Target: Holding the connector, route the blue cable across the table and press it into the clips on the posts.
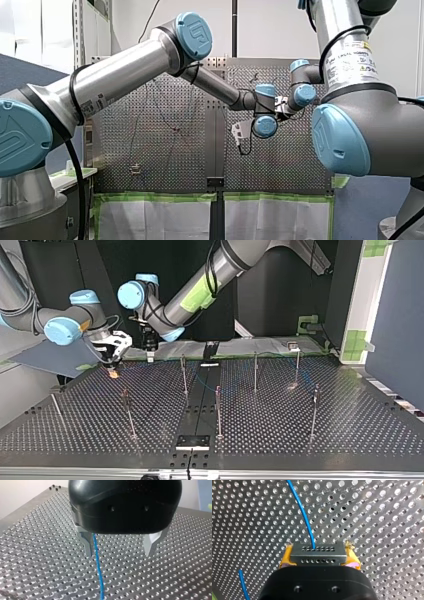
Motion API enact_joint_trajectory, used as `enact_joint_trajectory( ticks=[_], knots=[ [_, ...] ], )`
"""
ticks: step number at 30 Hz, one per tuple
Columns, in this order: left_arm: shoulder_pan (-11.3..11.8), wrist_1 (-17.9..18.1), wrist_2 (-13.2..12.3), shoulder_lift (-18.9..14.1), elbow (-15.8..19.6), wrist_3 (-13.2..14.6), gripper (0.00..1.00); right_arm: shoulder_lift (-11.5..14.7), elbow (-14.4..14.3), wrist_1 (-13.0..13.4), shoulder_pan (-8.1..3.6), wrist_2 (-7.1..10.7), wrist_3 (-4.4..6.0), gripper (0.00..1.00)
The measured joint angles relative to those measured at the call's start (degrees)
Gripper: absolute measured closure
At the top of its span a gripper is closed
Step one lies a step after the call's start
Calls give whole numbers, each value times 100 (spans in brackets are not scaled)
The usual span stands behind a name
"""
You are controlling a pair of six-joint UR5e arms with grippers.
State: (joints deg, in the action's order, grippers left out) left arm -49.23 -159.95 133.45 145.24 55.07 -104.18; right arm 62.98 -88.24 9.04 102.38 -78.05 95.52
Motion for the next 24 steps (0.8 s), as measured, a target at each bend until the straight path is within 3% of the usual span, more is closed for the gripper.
enact_joint_trajectory(
  ticks=[6,15,24],
  knots=[
    [73,189,5,-2,99,-44,2,0,0,-4,-4,22,-18,100],
    [191,323,-40,2,-120,43,2,2,0,3,-6,77,-26,100],
    [424,242,-346,5,50,5,2,11,9,3,12,135,-51,100]
  ],
)
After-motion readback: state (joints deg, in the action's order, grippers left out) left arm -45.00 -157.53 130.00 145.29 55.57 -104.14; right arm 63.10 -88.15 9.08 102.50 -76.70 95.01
